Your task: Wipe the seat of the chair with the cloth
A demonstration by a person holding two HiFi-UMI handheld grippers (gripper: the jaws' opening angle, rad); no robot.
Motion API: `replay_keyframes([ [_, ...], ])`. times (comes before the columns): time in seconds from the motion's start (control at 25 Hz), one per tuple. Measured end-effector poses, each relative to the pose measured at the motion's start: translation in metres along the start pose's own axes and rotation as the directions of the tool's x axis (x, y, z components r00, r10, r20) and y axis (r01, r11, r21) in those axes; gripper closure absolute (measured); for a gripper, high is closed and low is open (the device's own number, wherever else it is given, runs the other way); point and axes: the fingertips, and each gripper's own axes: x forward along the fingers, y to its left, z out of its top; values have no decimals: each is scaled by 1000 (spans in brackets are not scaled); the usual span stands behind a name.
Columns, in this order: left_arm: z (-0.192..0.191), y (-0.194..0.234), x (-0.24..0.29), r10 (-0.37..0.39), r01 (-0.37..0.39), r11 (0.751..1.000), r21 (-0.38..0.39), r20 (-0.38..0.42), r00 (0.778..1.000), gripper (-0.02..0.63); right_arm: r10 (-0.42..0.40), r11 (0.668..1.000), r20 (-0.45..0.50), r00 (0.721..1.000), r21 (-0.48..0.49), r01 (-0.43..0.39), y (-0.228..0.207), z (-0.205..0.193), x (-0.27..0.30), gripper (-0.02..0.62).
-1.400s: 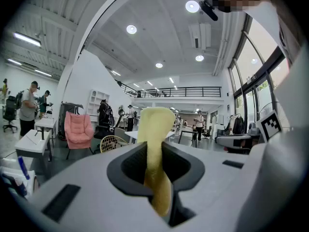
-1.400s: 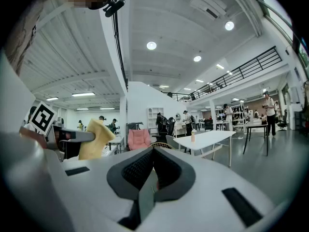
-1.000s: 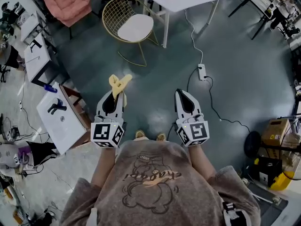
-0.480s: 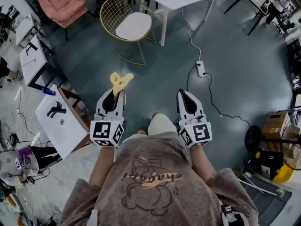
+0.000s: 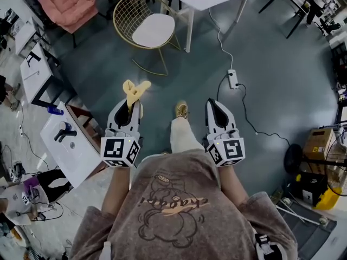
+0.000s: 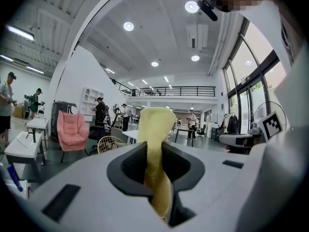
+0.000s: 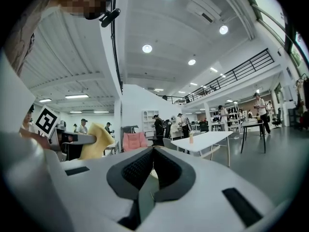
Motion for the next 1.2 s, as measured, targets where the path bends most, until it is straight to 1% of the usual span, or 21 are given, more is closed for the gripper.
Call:
replay_keyframes([
  [0.16, -2, 13, 30, 3, -3, 1000, -9, -5, 1000, 535, 3, 1000, -10, 1000, 2, -3, -15, -6, 27, 569],
  [0.48, -2, 34, 125, 2, -3, 1000, -29, -26, 1000, 534, 11, 1000, -33, 999, 8, -10, -72, -12, 109, 569],
  [0.68, 16, 46, 195, 39, -40, 998, -42, -28, 999, 535, 43, 999, -46, 998, 12, -43, -120, -1, 171, 569],
  [0.88, 41, 61, 262, 72, -72, 996, -51, -10, 997, 534, 87, 996, -47, 995, 10, -87, -162, 14, 237, 569],
  [1.08, 63, 68, 308, 95, -94, 994, -57, 11, 995, 534, 116, 993, -29, 993, -4, -116, -195, 28, 289, 569],
  [1.2, 64, 73, 322, 113, -113, 992, -56, 3, 994, 534, 135, 991, -32, 990, 4, -135, -204, 29, 311, 569],
])
